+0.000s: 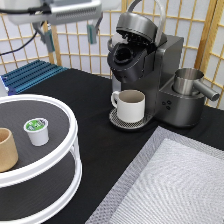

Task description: Make coffee

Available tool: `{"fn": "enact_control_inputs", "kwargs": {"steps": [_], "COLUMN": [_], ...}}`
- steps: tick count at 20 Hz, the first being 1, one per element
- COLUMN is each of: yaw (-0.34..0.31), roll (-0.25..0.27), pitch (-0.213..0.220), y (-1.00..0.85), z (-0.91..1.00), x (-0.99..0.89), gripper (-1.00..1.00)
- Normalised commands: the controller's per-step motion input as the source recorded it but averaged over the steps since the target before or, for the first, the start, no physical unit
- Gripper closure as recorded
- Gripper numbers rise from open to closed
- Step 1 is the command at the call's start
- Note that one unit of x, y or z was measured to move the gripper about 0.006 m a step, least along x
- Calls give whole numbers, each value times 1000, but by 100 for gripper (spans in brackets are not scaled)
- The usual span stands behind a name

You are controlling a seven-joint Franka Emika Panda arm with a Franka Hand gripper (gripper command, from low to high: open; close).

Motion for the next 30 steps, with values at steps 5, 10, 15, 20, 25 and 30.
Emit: {"fn": "enact_control_inputs", "kwargs": {"steps": [5, 10, 15, 20, 25, 30], "yaw": [-293, -342, -366, -265, 22, 130], "roll": [-57, -31, -95, -182, -191, -125], "pitch": [-73, -5, -15, 0, -23, -36], "y": [-242, -119, 0, -21, -70, -52], "z": [-363, -136, 0, -62, -296, -306], "x": [-181, -116, 0, -182, -665, -481], "gripper": [-100, -100, -100, -100, -100, -100]}}
